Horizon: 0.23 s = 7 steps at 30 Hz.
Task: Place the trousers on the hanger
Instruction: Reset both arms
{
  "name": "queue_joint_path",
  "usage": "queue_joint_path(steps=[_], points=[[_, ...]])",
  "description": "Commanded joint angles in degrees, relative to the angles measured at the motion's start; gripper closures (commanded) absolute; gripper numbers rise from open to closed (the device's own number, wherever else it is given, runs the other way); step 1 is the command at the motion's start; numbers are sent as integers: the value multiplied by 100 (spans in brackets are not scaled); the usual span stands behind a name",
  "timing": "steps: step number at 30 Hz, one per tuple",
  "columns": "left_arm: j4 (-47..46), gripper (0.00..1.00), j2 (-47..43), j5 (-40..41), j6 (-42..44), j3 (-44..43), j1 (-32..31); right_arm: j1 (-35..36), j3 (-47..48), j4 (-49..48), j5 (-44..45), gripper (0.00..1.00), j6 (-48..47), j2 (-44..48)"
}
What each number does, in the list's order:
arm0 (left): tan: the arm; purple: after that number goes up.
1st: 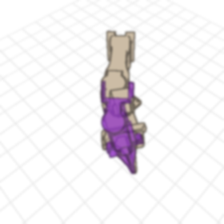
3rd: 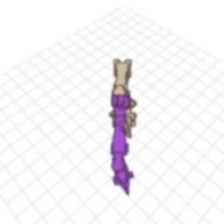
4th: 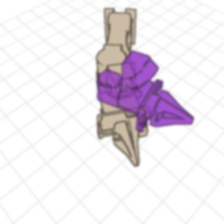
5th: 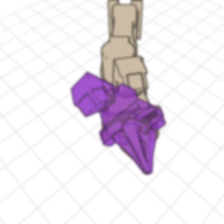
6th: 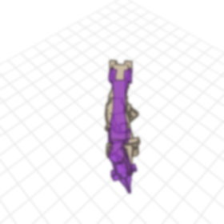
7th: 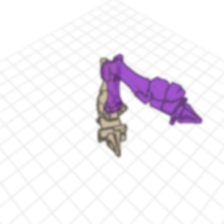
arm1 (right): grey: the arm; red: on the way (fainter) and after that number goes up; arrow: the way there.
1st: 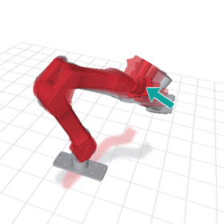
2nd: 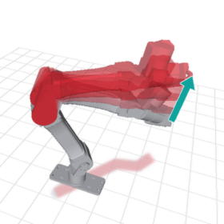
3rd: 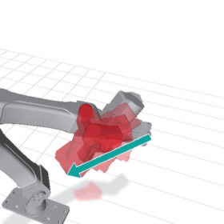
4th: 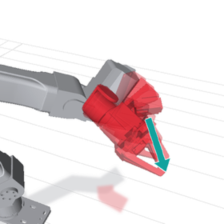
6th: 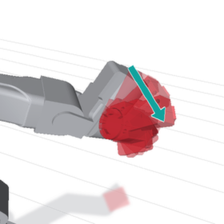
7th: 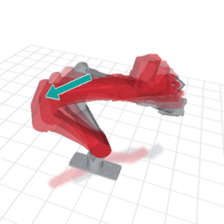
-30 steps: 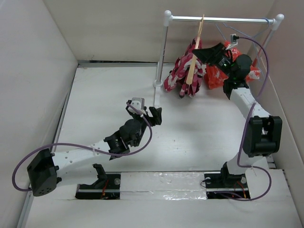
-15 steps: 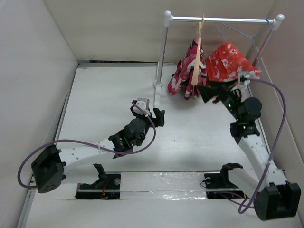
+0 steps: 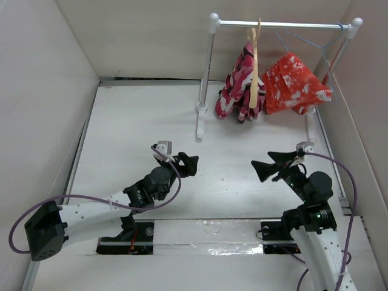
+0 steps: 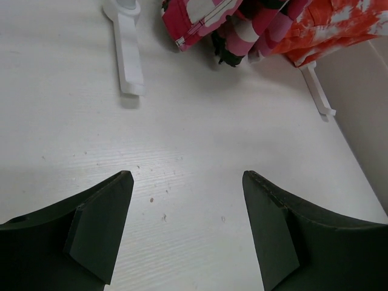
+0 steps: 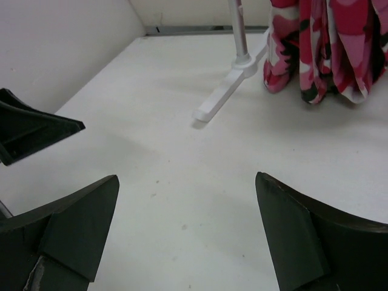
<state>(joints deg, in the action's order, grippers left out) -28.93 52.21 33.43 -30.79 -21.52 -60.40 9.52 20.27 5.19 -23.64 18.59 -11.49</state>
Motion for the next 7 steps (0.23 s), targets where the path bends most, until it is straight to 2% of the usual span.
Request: queue_joint_path(steps=[1,4,7], points=[[-60,30,-377,-82,-419,217,20,59,-277,1018,254,0,-146,479],[-104,30,-317,-196,-472,210,20,59,-480,1037,263,0,-14,709],[71,30,-98,-179,-481,-9,20,59,-481,827,184,0,4,456]])
